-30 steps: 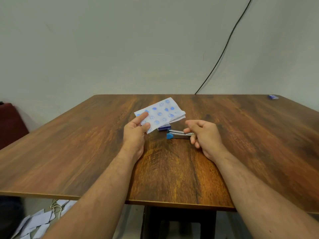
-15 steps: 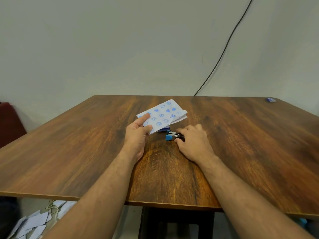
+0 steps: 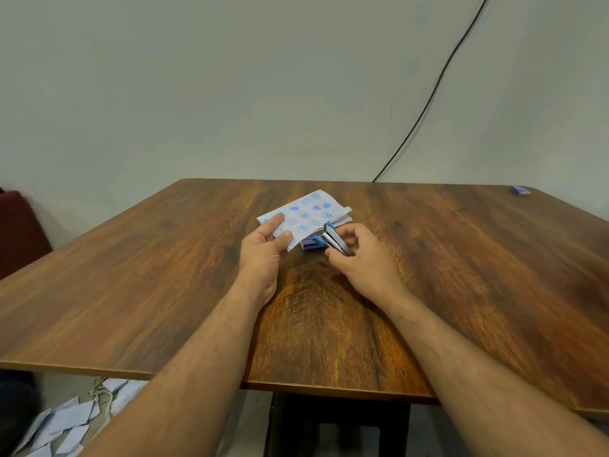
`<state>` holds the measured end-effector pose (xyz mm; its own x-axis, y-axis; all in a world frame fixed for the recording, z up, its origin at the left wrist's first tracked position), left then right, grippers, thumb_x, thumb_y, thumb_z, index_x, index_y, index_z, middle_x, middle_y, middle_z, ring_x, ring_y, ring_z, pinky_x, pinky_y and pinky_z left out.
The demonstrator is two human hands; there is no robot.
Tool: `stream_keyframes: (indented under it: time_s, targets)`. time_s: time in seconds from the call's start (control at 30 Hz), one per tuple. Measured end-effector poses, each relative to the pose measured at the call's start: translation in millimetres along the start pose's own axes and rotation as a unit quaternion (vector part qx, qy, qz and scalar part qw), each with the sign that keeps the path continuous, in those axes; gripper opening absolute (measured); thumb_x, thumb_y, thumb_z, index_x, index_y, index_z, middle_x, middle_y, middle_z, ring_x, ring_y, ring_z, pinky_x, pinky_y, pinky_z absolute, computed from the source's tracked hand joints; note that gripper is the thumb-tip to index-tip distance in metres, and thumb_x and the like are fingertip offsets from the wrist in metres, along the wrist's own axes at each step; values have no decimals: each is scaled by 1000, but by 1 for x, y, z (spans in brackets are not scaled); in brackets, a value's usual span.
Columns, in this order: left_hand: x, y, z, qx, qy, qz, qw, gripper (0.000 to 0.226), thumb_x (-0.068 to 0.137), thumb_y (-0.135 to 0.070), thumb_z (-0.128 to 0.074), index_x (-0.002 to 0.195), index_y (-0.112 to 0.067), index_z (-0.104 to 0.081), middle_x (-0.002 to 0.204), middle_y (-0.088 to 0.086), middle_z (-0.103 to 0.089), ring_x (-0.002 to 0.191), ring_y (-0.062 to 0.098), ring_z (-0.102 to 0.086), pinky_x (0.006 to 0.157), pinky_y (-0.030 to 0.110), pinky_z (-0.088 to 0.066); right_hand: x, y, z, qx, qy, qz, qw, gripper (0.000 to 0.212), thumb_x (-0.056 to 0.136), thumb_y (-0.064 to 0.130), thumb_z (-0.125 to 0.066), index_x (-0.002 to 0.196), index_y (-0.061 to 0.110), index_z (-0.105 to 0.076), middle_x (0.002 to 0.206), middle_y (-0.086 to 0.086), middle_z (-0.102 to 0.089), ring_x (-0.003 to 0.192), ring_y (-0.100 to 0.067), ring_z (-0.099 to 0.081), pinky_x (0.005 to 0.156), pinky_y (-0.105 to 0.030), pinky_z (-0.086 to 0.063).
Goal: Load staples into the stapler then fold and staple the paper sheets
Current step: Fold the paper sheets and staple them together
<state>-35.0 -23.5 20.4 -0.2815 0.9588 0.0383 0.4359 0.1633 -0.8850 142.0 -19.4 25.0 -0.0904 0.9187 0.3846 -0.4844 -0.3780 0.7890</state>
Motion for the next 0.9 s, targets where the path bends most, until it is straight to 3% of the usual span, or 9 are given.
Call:
stream_keyframes:
  time_s: [0.13,0.2,0.27,0.3,0.37,0.47,0.57,0.77,0.9]
  targets:
    - [4,2,2,-3,-12,-6,1000,43,97,6,-55,138,-6,-59,129,13,-65,112,25,-68,92,37,-59,6,10,-15,173,4,-98,980,20,92,12,-70,110,20,-65,92,-2,-75,78,-17,-76,76,-37,-64]
    - [5,3,4,-6,-15,-10,1000,40,99,4,-52,137,-7,-60,130,12,-65,114,26,-67,97,41,-57,5,13,-22,214,10,-124,969,9,94,13,-68,102,18,-67,82,-7,-75,65,-18,-72,65,-33,-63]
    - [5,3,5,-7,-18,-10,1000,39,100,4,-51,136,-8,-62,132,11,-63,115,25,-67,97,43,-57,3,10,-27,186,14,-119,975,3,96,18,-66,94,16,-67,67,-6,-67,50,-12,-58,47,-24,-49]
    - [5,3,5,-6,-18,-7,1000,40,99,5,-50,135,-8,-62,133,10,-62,116,25,-67,98,44,-56,3,8,-28,169,15,-114,979,12,96,20,-66,85,16,-64,63,-6,-62,47,-11,-52,43,-23,-42]
    - [5,3,4,2,-10,-4,1000,43,97,9,-52,135,-8,-62,135,10,-60,119,25,-65,99,44,-56,3,7,-29,173,19,-116,978,24,96,25,-64,73,19,-59,68,-9,-59,47,-10,-45,42,-23,-35]
    - [0,0,2,26,12,-13,1000,53,92,17,-54,138,-7,-59,131,6,-60,110,18,-65,86,31,-59,4,12,-29,219,48,-146,963,34,99,48,-55,85,20,-69,75,-3,-60,49,-8,-43,42,-22,-32]
    - [-4,-2,0,16,20,-23,999,56,91,20,-52,141,-4,-55,124,1,-63,108,16,-65,75,22,-60,5,10,-31,240,54,-162,956,45,101,56,-42,92,21,-69,76,-2,-61,47,-7,-43,40,-20,-32]
    - [-2,2,3,25,21,-46,998,59,90,17,-57,144,-6,-52,136,8,-62,117,19,-66,82,25,-60,2,9,-31,206,64,-125,968,33,98,53,-54,93,26,-73,77,0,-65,48,-7,-47,42,-22,-37]
    - [-1,6,2,73,44,-64,994,62,89,17,-59,145,-9,-52,131,4,-66,122,23,-64,97,39,-56,2,9,-31,213,69,-128,966,38,97,53,-57,91,20,-76,77,-1,-65,48,-9,-44,40,-21,-34]
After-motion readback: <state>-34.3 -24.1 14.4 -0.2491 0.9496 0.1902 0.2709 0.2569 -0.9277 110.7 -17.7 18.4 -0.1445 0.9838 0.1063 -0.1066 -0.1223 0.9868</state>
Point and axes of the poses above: each hand's wrist, its own x-axis towards the middle knuckle, its own z-axis out of the back of the hand, y = z × x, the point moved 2 cm from there along x, towards the middle knuckle
